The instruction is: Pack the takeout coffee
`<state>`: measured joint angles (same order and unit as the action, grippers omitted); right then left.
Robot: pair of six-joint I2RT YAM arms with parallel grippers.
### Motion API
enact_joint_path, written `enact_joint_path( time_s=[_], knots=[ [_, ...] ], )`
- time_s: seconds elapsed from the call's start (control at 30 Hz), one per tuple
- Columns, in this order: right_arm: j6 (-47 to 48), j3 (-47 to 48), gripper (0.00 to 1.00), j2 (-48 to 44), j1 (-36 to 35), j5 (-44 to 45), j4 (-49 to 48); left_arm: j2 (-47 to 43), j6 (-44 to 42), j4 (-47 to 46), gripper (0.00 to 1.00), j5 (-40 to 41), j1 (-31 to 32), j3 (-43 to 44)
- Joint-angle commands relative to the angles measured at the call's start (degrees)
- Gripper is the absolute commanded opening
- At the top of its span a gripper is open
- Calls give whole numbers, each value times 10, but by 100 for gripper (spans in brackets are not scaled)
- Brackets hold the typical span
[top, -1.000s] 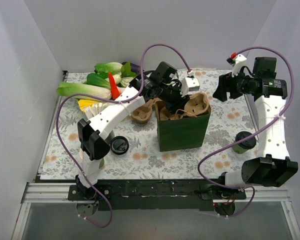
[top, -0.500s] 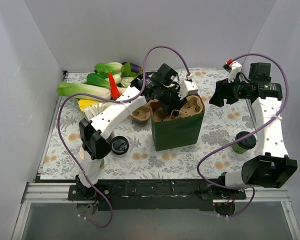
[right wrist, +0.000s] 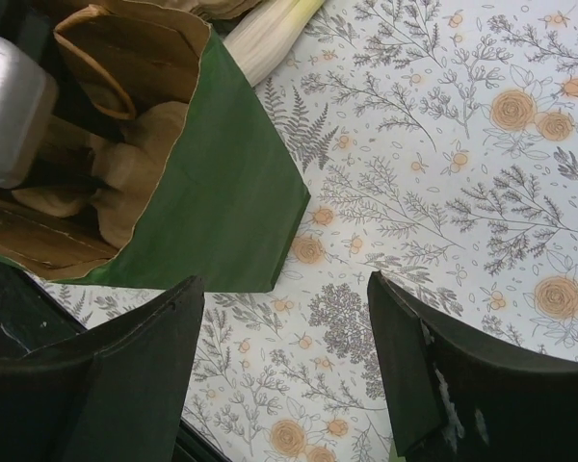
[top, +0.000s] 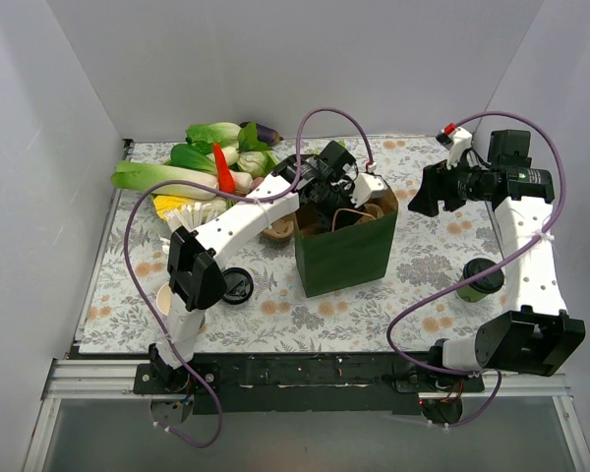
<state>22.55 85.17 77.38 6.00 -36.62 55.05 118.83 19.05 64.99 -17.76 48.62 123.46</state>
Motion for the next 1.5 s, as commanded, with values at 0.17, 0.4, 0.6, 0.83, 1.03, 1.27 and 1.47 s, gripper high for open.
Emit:
enact_joint_path(
  time_s=[0.17, 0.4, 0.6, 0.83, 1.03, 1.27, 1.47],
  knots=[
    [6, -10, 76, -4, 2, -30, -3, -2, 5, -31, 0, -10, 4, -50],
    [4, -32, 76, -13, 2, -35, -7, 0, 1, -50, 0, -11, 9, -100],
    [1, -36, 76, -17, 2, -36, -10, 2, 2, -58, 0, -4, 15, -118],
    [0, -35, 76, -15, 2, -39, -7, 3, 5, -42, 0, 25, 21, -125],
    [6, -22, 76, -12, 2, -53, 5, -7, 12, -18, 28, 36, 21, -120],
    [11, -6, 76, -7, 2, -64, 17, -43, 9, -58, 44, 21, 21, -121],
    [13, 20, 76, -2, 1, -73, 44, -91, -5, -104, 63, -10, 19, -136]
  ],
)
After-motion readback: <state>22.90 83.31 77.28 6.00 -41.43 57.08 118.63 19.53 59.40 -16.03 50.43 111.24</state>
